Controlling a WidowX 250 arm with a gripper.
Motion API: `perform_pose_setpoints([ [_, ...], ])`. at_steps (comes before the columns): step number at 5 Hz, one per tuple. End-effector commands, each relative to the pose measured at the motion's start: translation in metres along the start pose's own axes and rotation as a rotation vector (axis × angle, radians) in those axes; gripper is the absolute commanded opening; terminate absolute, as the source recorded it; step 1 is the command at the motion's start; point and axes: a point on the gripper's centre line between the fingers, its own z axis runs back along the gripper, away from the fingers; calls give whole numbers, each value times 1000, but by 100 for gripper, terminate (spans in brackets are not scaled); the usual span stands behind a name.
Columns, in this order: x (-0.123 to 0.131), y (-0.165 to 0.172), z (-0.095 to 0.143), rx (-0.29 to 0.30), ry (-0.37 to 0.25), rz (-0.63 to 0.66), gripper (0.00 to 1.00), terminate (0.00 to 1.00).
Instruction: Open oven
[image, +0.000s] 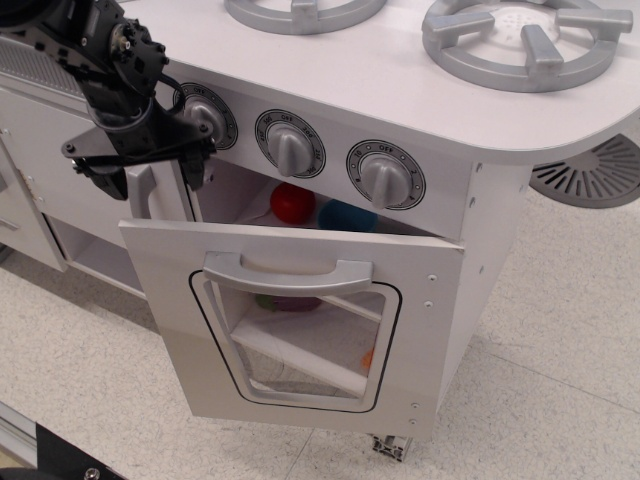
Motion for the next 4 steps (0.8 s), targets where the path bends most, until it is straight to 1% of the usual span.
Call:
perform_pose_setpoints([
  [1, -6, -16, -4, 30, 94, -80, 100, 0],
  [2, -28, -22, -3, 52, 141, -5, 100, 0],
  [3, -51, -26, 4, 64, 181, 10, 100, 0],
  [4, -74, -39, 10, 78, 289, 39, 100, 0],
])
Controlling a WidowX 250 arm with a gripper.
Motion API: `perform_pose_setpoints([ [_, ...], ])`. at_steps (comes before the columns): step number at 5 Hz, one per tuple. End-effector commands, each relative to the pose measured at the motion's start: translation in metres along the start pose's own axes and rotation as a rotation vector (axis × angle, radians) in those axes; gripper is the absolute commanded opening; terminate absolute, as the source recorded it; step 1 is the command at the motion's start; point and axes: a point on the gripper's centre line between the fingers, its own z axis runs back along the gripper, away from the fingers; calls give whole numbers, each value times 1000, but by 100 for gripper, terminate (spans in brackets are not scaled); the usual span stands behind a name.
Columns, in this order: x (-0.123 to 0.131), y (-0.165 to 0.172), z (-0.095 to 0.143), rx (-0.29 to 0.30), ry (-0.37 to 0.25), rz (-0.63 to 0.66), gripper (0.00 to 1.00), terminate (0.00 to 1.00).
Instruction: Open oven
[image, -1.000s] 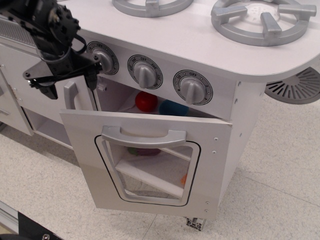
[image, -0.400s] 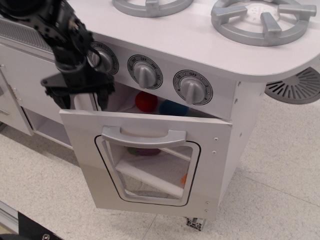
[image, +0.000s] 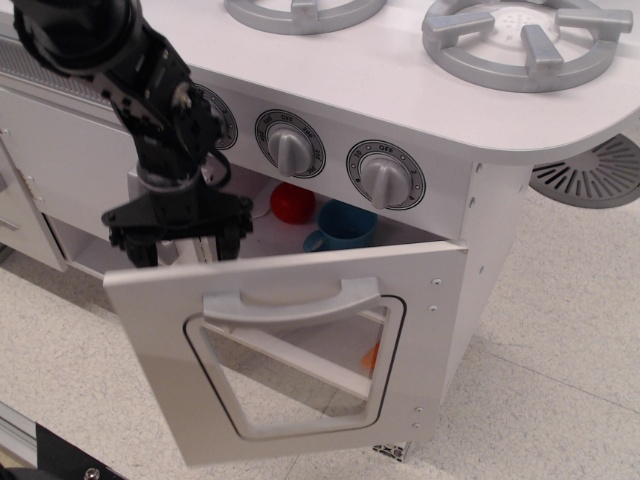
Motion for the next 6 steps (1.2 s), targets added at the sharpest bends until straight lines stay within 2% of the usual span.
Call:
perform_pose_setpoints([
  [1, -38, -33, 28, -54, 111, 135, 100, 0],
  [2, -64, -43, 41, -96, 197, 249, 100, 0],
  [3, -90, -46, 47, -108, 224, 300, 100, 0],
  [4, -111, -48, 51, -102, 240, 266, 100, 0],
  [5, -123, -49, 51, -90, 261, 284, 100, 0],
  [6, -123, -49, 51, -90, 261, 284, 100, 0],
])
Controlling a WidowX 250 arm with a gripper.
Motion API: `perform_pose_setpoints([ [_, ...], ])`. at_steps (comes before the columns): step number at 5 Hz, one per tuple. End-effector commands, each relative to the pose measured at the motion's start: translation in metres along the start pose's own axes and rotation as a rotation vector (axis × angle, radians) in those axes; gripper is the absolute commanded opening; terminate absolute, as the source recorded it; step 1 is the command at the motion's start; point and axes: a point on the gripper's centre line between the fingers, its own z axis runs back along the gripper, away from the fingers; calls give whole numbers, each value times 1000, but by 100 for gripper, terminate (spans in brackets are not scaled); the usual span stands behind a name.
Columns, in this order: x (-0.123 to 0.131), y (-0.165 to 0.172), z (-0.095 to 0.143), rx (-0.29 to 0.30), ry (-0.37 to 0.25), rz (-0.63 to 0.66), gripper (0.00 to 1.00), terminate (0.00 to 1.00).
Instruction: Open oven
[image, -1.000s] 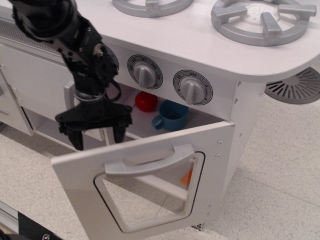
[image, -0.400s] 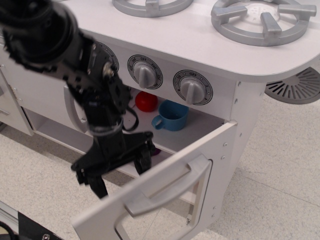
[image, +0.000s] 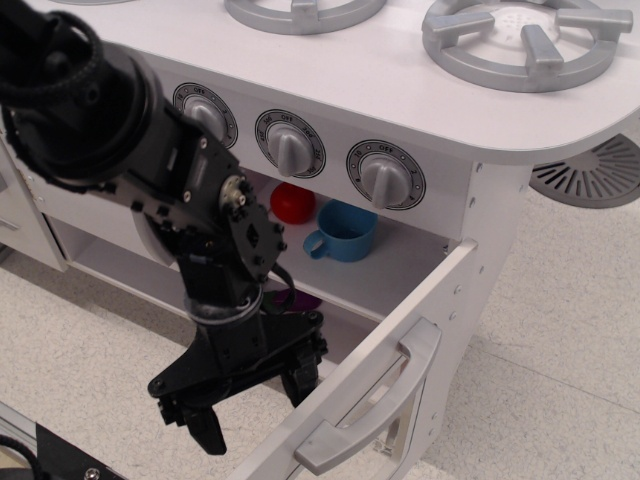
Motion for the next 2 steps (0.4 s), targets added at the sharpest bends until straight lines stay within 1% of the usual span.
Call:
perform_pose_setpoints([
  [1, 2, -16, 19, -25, -19, -13, 100, 0],
  [2, 2, -16, 19, -25, -19, -13, 100, 100],
])
